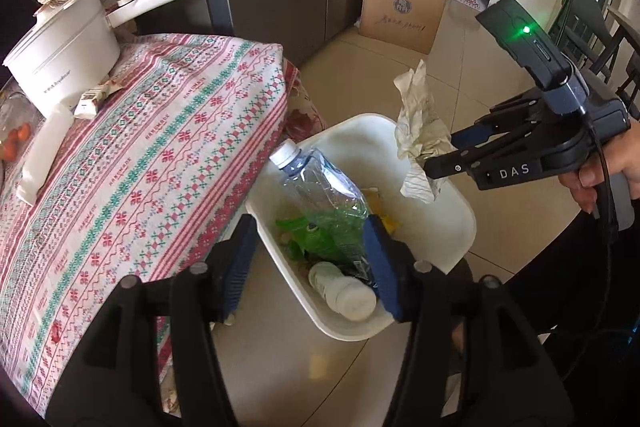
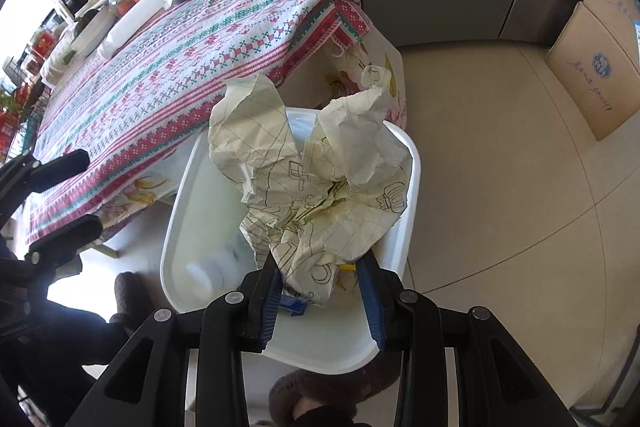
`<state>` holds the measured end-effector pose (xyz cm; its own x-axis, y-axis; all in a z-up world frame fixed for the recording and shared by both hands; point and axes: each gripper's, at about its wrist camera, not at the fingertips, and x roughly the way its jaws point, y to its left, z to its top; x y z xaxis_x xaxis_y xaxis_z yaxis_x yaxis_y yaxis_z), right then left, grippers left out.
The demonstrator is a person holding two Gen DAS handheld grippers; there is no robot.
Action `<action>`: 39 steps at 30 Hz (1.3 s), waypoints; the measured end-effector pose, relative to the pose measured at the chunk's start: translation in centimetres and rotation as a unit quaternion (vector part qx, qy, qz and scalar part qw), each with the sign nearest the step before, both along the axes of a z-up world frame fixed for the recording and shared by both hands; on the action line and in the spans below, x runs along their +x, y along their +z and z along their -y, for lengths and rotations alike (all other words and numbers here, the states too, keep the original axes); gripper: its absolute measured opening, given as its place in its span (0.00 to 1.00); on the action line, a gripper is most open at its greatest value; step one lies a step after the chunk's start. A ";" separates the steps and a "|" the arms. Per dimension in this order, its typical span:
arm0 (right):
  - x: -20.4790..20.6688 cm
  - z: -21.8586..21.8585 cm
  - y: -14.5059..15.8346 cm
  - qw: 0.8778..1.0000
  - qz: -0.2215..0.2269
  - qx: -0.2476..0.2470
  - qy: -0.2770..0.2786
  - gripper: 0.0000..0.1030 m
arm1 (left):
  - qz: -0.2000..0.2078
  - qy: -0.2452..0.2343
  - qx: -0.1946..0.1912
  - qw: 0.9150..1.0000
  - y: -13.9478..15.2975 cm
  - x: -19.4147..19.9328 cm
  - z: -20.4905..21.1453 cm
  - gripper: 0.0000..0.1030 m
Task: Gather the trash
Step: 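Carry the white bottle and crumpled paper to the white bin and release both, then grasp the second white bottle with the left gripper while the right grasps the snack packet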
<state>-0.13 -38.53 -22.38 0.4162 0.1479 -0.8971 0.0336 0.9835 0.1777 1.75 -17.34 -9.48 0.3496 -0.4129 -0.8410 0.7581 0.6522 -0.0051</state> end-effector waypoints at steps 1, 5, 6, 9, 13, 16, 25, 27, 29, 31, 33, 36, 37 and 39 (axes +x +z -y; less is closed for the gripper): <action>0.1 0.1 0.0 1.000 -0.002 0.000 0.000 0.36 | 0.000 0.003 0.001 1.000 0.0 0.2 -0.2 0.55; 0.3 0.1 -0.4 1.000 -0.014 0.002 -0.004 0.42 | -0.004 0.019 0.003 1.000 -0.1 0.6 -1.3 0.56; 0.4 0.2 -0.5 1.000 -0.018 0.004 -0.011 0.47 | -0.004 0.022 0.003 1.000 -0.1 0.7 -1.6 0.58; 0.5 0.7 -0.6 0.999 -0.025 0.014 -0.028 0.61 | -0.002 0.033 0.003 0.999 0.0 1.0 -2.5 0.61; 0.5 0.8 -0.1 0.999 -0.019 0.018 -0.036 0.64 | -0.001 0.048 0.001 0.999 0.3 1.5 -3.6 0.64; 0.7 0.3 0.4 0.999 -0.015 0.020 -0.036 0.65 | 0.001 0.061 0.001 0.998 0.5 1.8 -4.4 0.66; 2.6 -2.5 2.4 0.999 0.005 0.022 -0.029 0.68 | 0.010 0.111 0.010 0.994 1.1 4.4 -7.9 0.80; 3.4 -3.6 3.0 0.999 0.013 0.023 -0.022 0.68 | 0.004 0.126 0.010 0.992 1.2 5.6 -9.2 0.80; 4.2 -4.6 3.6 0.999 0.024 0.021 -0.017 0.68 | -0.005 0.143 0.011 0.990 1.0 7.3 -10.6 0.80; 5.0 -6.0 4.5 0.999 0.044 0.019 -0.004 0.69 | -0.009 0.164 0.012 0.986 1.0 9.2 -12.2 0.80; 6.1 -7.6 5.3 0.998 0.059 0.008 0.013 0.76 | -0.009 0.185 0.006 0.983 1.1 11.3 -13.9 0.80; 8.0 -9.7 5.9 0.997 0.071 -0.011 0.033 0.77 | 0.001 0.213 -0.005 0.977 1.1 15.0 -16.5 0.80; 8.6 -10.2 6.0 0.996 0.074 -0.014 0.038 0.77 | 0.012 0.217 -0.007 0.976 1.0 16.1 -17.1 0.80; 9.8 -11.3 6.1 0.996 0.075 -0.018 0.048 0.77 | 0.036 0.226 -0.006 0.973 0.7 18.7 -18.5 0.80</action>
<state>9.64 -27.27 -16.32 0.5317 0.1619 -0.8313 -0.0855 0.9868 0.1375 20.48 1.17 -8.82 0.5553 -0.2123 -0.8041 0.3918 0.9196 0.0278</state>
